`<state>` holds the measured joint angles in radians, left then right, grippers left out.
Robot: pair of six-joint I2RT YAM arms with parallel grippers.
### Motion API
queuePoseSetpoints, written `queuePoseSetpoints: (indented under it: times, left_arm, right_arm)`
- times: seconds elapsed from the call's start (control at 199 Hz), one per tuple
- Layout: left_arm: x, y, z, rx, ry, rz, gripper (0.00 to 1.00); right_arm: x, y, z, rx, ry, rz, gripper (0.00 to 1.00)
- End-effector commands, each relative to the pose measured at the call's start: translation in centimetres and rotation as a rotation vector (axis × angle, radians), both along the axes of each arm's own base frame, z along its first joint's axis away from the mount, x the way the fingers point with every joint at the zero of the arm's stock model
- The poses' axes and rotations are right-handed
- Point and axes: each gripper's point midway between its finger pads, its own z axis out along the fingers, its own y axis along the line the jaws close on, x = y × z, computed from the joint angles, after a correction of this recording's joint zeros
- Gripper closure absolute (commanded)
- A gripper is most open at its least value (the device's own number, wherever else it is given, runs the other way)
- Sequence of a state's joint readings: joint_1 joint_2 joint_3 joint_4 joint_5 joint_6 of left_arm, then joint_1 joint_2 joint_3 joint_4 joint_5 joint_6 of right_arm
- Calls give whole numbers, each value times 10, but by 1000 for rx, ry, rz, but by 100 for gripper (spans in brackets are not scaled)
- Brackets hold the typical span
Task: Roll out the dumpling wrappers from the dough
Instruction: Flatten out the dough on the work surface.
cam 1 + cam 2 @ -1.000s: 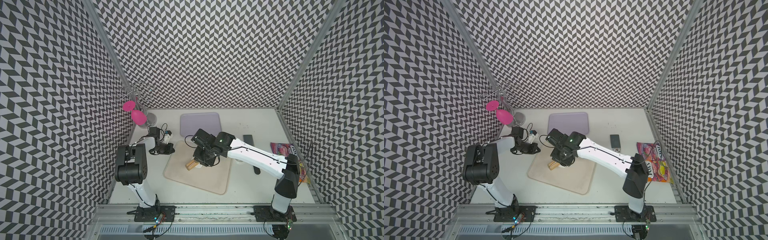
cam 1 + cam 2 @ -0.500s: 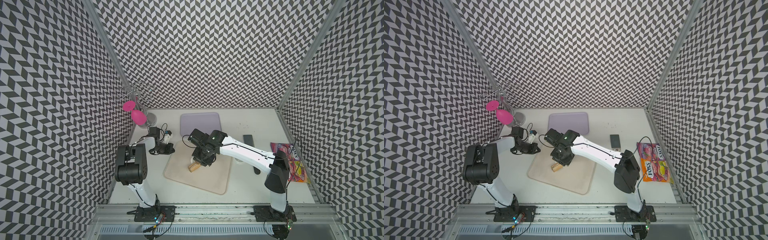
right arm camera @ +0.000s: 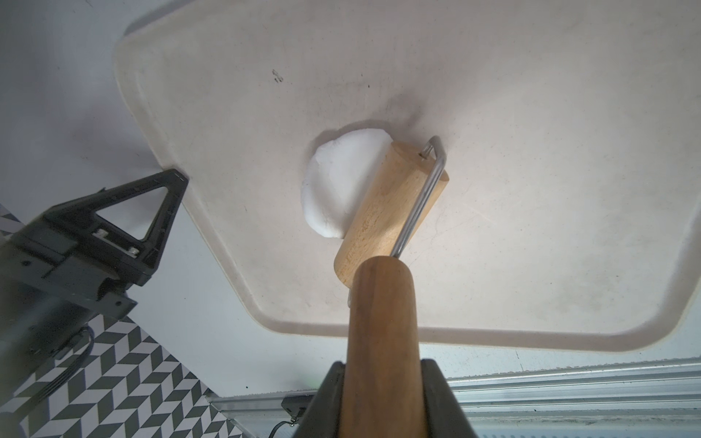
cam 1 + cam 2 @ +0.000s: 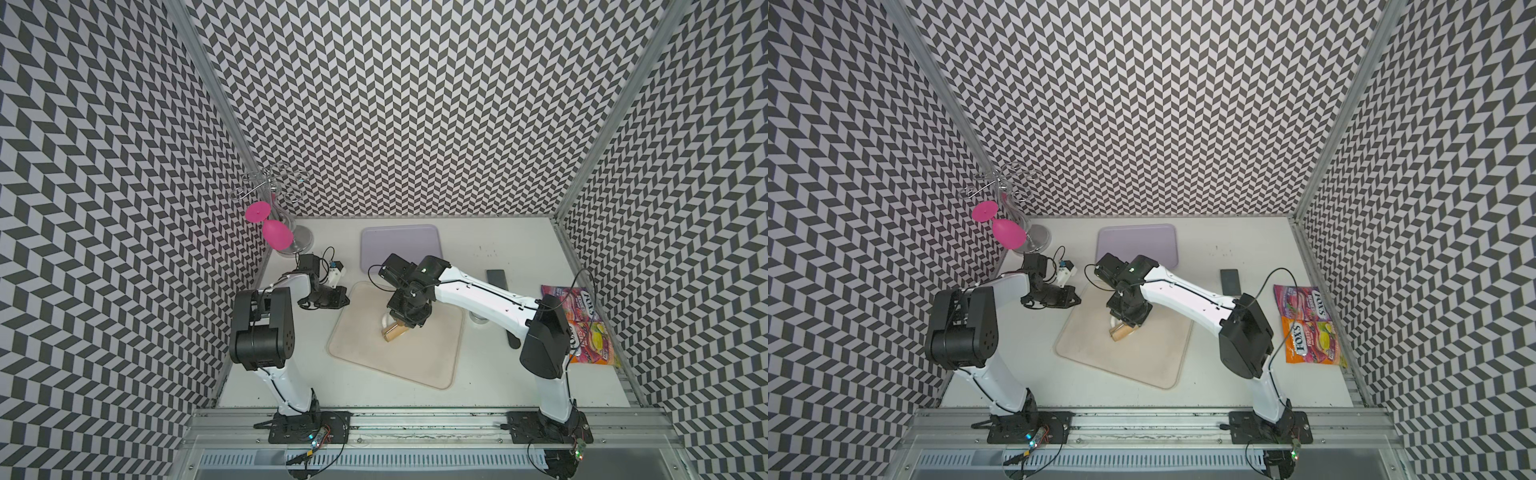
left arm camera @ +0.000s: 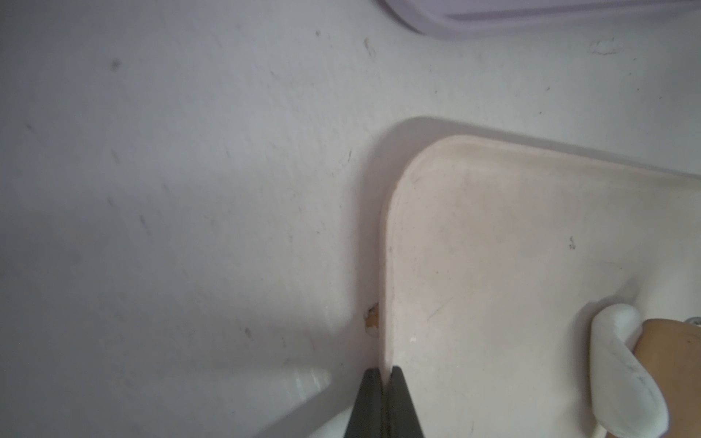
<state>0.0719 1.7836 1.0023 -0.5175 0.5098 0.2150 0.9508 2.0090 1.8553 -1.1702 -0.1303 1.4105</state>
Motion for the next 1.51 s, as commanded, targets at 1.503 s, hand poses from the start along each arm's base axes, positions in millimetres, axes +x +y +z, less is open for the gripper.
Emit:
queuePoseSetpoints:
  times: [1.503]
  left_arm:
    - [-19, 1, -14, 8, 76, -1, 100]
  right_arm:
    - [-7, -30, -136, -207, 192, 74, 100]
